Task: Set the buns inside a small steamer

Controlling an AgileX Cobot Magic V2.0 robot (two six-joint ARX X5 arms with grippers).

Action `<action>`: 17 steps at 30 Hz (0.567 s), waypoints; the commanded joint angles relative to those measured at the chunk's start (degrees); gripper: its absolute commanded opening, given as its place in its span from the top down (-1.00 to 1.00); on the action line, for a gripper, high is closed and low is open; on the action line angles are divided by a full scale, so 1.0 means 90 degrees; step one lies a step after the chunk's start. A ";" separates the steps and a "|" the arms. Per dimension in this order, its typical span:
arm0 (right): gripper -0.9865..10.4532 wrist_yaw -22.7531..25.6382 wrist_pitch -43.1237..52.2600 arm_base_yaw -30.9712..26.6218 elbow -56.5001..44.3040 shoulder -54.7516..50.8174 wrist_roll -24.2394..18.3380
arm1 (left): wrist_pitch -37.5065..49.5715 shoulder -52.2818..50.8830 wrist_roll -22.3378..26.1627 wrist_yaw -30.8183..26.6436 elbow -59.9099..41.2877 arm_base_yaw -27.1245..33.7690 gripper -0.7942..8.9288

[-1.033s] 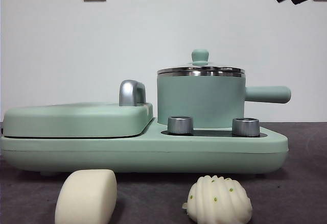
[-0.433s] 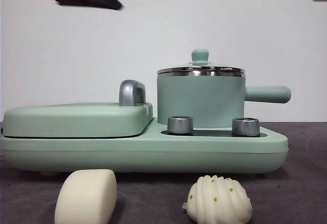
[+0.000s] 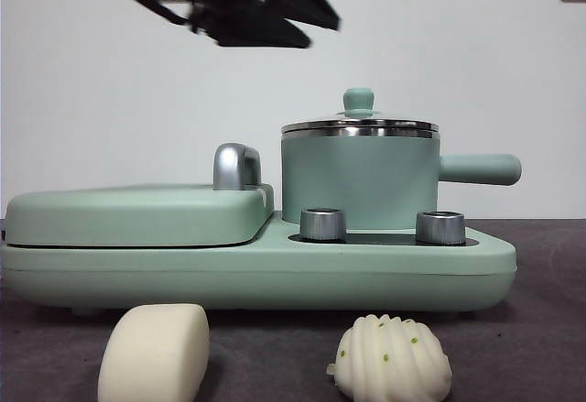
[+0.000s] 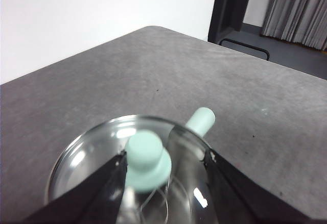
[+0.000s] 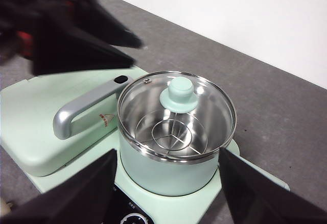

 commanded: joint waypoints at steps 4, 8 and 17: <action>0.27 0.0029 0.0083 0.0032 0.0104 0.0022 0.0053 | 0.0068 0.1001 0.0306 -0.0017 0.0913 -0.0134 0.33; 0.27 0.0027 0.0085 0.0032 0.0104 0.0022 0.0041 | 0.0068 0.1479 0.0362 -0.0017 0.1290 -0.0134 0.33; 0.27 0.0024 0.0107 0.0032 0.0104 0.0022 0.0041 | -0.0063 0.1928 0.0610 -0.0017 0.1479 -0.0134 0.33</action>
